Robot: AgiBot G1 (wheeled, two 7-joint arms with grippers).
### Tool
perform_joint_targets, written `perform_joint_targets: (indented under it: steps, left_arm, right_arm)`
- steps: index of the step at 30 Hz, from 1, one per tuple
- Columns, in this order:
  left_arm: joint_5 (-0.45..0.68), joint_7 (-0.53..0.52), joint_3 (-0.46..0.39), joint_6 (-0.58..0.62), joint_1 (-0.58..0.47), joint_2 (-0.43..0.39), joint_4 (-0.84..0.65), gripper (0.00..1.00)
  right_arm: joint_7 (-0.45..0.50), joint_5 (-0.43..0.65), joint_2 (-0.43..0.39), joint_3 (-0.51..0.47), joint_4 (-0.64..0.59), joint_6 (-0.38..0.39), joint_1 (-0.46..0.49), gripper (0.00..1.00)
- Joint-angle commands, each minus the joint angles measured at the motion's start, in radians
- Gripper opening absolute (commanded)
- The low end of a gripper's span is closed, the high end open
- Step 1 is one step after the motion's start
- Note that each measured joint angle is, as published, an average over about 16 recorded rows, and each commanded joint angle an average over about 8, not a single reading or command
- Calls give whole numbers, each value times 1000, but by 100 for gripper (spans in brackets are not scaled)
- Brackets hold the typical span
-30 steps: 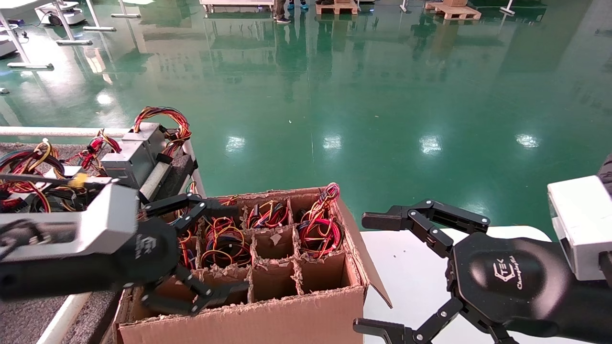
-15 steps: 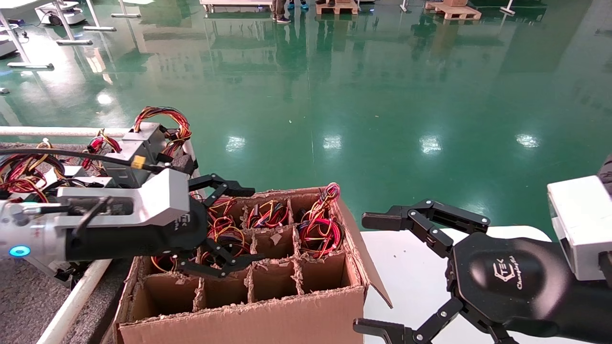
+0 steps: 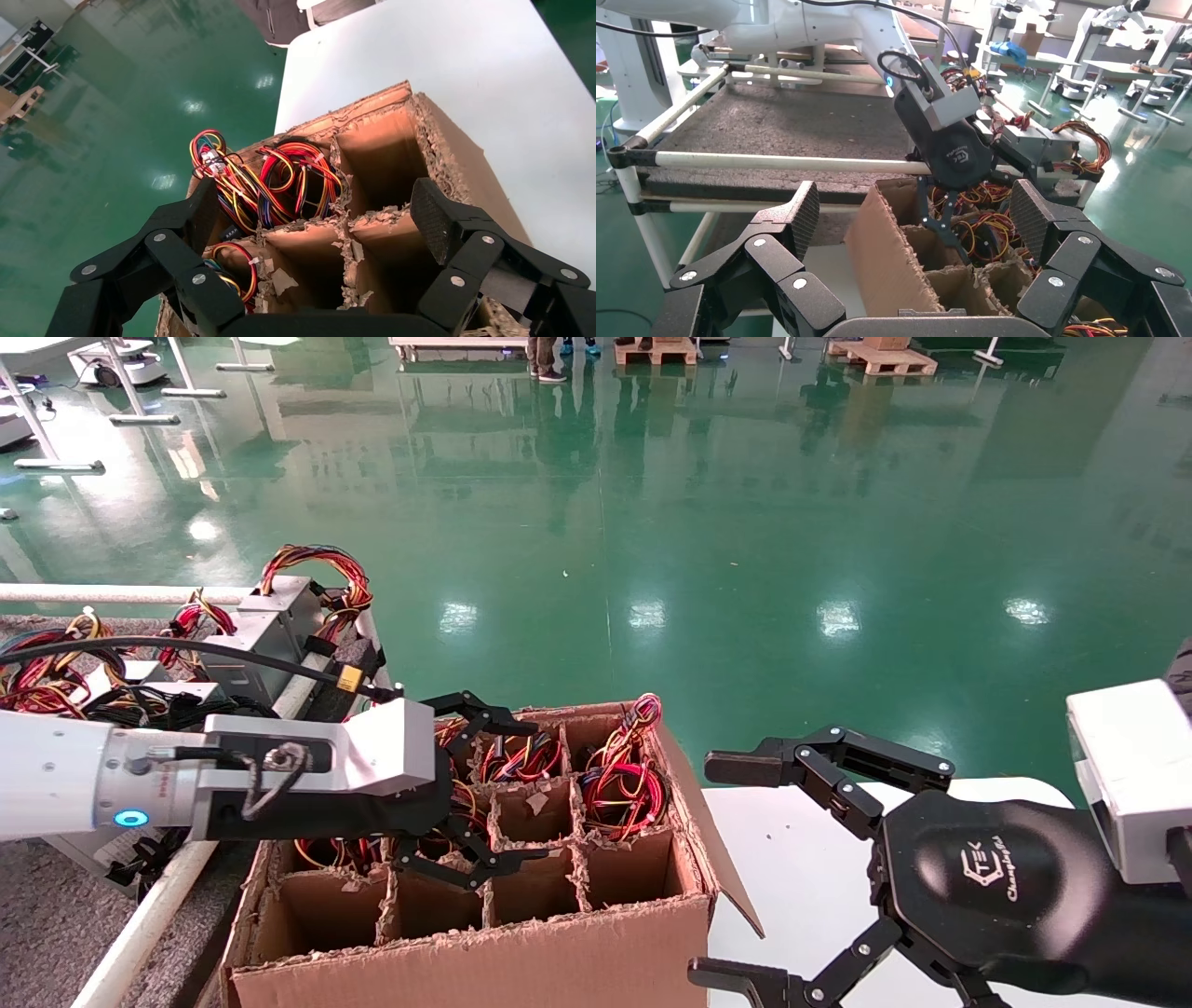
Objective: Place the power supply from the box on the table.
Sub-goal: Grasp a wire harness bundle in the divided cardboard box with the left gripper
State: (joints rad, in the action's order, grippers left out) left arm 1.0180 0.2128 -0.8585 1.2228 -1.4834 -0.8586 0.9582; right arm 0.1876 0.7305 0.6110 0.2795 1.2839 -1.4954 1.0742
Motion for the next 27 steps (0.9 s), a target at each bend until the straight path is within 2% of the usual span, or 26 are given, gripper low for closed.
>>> perform_joint_targets:
  steps: [1, 27]
  left_arm:
    - [-4, 22, -23, -8, -6, -10, -14, 100]
    - [-100, 188, -231, -145, -82, -110, -149, 100]
  right_arm:
    - [0, 0, 0, 0, 0, 0, 0, 100]
    - [0, 0, 0, 0, 0, 0, 0, 100]
